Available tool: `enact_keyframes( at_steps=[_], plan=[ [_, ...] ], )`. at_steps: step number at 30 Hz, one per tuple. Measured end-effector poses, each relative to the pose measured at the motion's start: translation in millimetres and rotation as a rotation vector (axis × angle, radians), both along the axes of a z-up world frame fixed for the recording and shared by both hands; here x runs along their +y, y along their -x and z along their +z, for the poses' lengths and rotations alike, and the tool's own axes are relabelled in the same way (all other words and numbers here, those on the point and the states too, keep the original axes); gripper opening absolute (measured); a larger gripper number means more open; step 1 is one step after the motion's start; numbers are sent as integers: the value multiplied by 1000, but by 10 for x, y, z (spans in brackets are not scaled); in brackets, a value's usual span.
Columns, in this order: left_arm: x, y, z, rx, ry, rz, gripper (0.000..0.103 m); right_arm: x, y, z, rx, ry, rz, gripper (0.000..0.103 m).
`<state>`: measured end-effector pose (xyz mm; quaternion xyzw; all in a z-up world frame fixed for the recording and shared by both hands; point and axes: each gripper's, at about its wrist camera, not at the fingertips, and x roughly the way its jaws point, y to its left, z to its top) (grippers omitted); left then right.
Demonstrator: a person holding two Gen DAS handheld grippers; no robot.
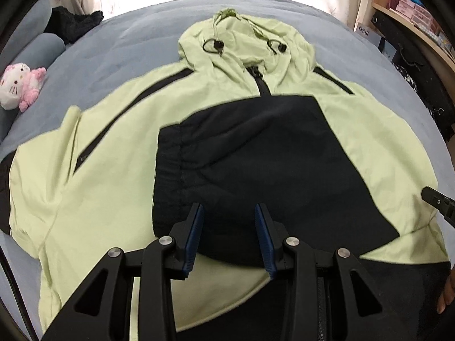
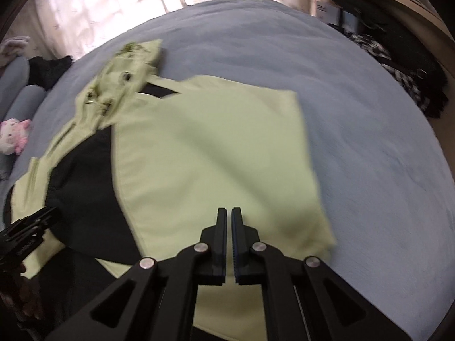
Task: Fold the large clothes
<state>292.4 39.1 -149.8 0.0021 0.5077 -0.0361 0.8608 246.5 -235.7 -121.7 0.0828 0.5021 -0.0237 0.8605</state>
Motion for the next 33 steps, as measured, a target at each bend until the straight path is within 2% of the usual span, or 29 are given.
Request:
enact_keyframes(
  at_steps=[4, 9, 14, 16, 20, 23, 26, 27, 31, 33],
  plan=[
    [45, -142, 49, -14, 16, 27, 36, 278, -220, 43, -15, -33, 64, 3],
    [122, -389, 90, -41, 78, 83, 36, 703, -571, 78, -50, -69, 159, 3],
    [162, -640, -11, -38, 107, 132, 36, 901, -885, -69, -44, -84, 209, 3],
    [175, -727, -93, -29, 104, 142, 36, 881, -1017, -171, -31, -59, 210, 3],
    [168, -820, -198, -36, 95, 133, 36, 555, -1167, -315, -25, 40, 154, 0],
    [140, -842, -221, -49, 75, 111, 36, 96, -1166, -315, -34, 6, 124, 0],
    [117, -863, -236, -55, 56, 100, 36, -332, -1132, -278, -47, 221, 8, 0],
    [110, -867, -238, -56, 51, 98, 36, -502, -1130, -306, -33, 242, -27, 0],
    [74, -848, -249, -70, 21, 95, 37, -1017, -1076, -431, 14, 151, -118, 0],
    [49, -858, -255, -73, 8, 94, 38, -1036, -1066, -414, 14, 147, -117, 0]
  ],
)
